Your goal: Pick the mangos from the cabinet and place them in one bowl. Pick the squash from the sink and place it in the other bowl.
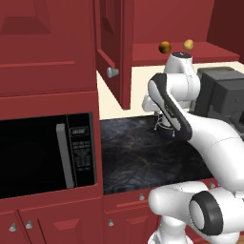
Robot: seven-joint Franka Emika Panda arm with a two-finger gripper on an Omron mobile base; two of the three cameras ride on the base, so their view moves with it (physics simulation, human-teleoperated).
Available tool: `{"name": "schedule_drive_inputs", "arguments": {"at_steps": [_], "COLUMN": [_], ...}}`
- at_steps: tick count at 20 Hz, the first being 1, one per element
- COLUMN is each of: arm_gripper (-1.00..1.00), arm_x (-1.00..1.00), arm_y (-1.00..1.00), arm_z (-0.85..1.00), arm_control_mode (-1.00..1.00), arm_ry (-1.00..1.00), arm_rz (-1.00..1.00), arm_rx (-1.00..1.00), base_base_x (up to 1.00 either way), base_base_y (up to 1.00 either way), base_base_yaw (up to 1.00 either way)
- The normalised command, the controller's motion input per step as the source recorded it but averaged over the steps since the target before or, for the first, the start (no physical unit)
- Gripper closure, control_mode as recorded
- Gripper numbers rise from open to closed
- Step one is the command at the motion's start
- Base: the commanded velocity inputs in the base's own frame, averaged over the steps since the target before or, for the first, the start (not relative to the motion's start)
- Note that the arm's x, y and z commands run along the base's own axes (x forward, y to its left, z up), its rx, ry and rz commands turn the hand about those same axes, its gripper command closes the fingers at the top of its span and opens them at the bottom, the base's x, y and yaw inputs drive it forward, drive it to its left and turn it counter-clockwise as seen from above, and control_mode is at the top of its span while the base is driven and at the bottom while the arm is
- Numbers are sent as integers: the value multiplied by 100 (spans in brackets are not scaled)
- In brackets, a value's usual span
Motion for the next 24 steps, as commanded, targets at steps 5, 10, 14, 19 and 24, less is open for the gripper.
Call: {"name": "schedule_drive_inputs", "arguments": {"at_steps": [5,10,14,19,24], "arm_gripper": [-100,-100,-100,-100,-100], "arm_x": [-18,-43,-18,-5,-1], "arm_y": [-6,-20,-11,-2,-2], "arm_z": [1,14,40,49,53], "arm_control_mode": [-100,-100,-100,-100,-100], "arm_ry": [-7,-22,-21,-19,-16], "arm_rz": [0,0,-4,-8,-12], "arm_rx": [1,6,7,5,3], "base_base_x": [0,0,0,0,0], "base_base_y": [0,0,0,0,0], "base_base_yaw": [0,0,0,0,0]}}
